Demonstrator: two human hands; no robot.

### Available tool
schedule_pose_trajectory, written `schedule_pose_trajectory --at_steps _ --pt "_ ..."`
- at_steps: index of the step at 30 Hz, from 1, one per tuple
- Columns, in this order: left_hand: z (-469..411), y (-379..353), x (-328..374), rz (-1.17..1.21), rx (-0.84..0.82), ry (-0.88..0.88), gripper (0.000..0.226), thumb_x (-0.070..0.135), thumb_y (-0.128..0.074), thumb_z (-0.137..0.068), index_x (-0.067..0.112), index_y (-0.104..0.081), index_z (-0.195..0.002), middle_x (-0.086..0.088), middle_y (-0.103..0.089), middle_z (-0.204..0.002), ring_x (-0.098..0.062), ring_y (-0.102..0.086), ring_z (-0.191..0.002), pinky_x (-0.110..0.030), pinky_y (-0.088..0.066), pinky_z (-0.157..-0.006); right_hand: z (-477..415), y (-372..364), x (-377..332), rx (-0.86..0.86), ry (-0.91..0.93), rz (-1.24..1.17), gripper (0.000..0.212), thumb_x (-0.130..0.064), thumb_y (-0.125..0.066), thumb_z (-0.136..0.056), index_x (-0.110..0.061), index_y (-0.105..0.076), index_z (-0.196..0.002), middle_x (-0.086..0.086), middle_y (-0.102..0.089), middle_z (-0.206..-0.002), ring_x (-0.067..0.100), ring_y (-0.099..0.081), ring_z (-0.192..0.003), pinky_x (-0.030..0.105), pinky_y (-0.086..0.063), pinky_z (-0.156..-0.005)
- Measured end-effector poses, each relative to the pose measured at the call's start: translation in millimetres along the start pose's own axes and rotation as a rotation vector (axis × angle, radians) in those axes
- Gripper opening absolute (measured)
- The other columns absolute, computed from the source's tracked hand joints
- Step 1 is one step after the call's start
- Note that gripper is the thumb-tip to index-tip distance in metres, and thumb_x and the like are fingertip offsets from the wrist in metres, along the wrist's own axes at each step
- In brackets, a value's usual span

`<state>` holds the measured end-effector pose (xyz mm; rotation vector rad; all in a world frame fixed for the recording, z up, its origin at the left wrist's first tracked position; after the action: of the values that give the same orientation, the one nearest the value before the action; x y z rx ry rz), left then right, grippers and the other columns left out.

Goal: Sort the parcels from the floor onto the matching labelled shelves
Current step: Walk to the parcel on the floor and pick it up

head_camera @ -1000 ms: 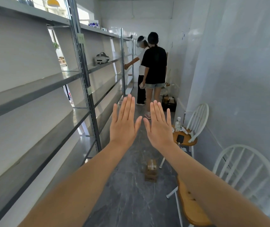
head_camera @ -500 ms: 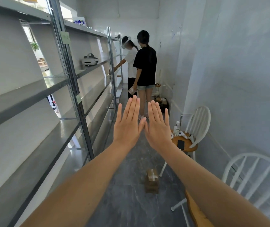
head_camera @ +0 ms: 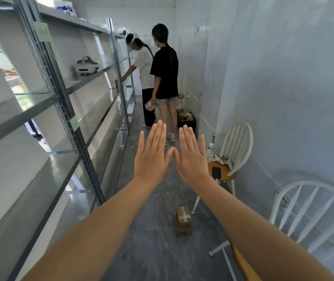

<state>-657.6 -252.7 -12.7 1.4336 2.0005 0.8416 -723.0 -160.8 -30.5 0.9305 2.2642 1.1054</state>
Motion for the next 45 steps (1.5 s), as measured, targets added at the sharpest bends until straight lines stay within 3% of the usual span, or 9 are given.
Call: schedule_pose_trajectory --at_steps 11,16,22,27,35,45 --pt "-55 -64 29 0.014 -0.031 0.029 0.07 0.05 -0.022 -0.107 0.01 -0.005 -0.161 -0.005 -0.001 -0.171 -0.017 0.0 -0.157 -0.048 -0.007 -0.128 -51 -41 64 -0.023 0.016 0.001 0.066 -0.047 -0.014 -0.107 -0.01 -0.005 -0.161 0.005 -0.002 -0.17 0.019 0.005 -0.157 0.048 0.0 -0.127" --pt "-91 -93 47 0.001 -0.04 0.041 0.069 0.049 -0.016 -0.106 0.01 -0.004 -0.161 -0.004 0.0 -0.171 -0.017 0.0 -0.157 -0.048 -0.007 -0.127 -84 -63 97 -0.015 0.025 -0.008 0.065 -0.045 -0.016 -0.106 -0.009 -0.009 -0.161 0.007 -0.006 -0.17 0.02 0.001 -0.157 0.05 -0.006 -0.127" --pt "-127 -128 57 -0.004 -0.045 0.076 0.069 0.049 -0.019 -0.107 0.01 -0.006 -0.161 -0.004 -0.003 -0.171 -0.016 -0.002 -0.157 -0.05 -0.011 -0.127 -114 -86 131 -0.042 0.048 -0.071 0.067 -0.049 -0.01 -0.106 -0.012 -0.004 -0.161 0.004 -0.001 -0.17 0.017 0.006 -0.156 0.047 0.002 -0.127" --pt "-145 -158 69 -0.024 -0.067 0.08 0.07 0.05 -0.019 -0.107 0.01 -0.003 -0.161 -0.004 -0.001 -0.171 -0.017 0.0 -0.157 -0.048 -0.006 -0.127 -134 -108 158 -0.03 0.041 -0.08 0.065 -0.046 -0.013 -0.106 -0.011 -0.008 -0.161 0.006 -0.006 -0.17 0.018 0.002 -0.156 0.049 -0.001 -0.127" --pt "-161 -201 68 -0.021 -0.103 0.068 0.069 0.05 -0.014 -0.106 0.01 -0.006 -0.161 -0.005 -0.002 -0.171 -0.017 -0.002 -0.157 -0.048 -0.004 -0.127 -155 -145 171 -0.072 0.061 -0.06 0.064 -0.043 -0.02 -0.107 -0.009 -0.01 -0.16 0.007 -0.008 -0.169 0.019 0.0 -0.156 0.051 -0.004 -0.127" --pt "-205 -259 29 0.045 -0.126 0.078 0.068 0.048 -0.016 -0.106 0.01 -0.003 -0.161 -0.004 0.0 -0.171 -0.017 0.001 -0.157 -0.048 -0.003 -0.127 -209 -200 162 -0.122 0.039 -0.012 0.066 -0.044 -0.01 -0.104 -0.01 -0.007 -0.161 0.006 -0.004 -0.17 0.018 0.002 -0.156 0.05 -0.003 -0.127"
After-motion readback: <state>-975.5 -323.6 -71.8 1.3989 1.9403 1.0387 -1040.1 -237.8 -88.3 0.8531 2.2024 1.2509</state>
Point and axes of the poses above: each hand's wrist, its own z-axis away from the middle knuckle, its own y-axis out of the back of the hand, x = y × z, the point moved 10 cm from there along -z, towards the middle knuckle
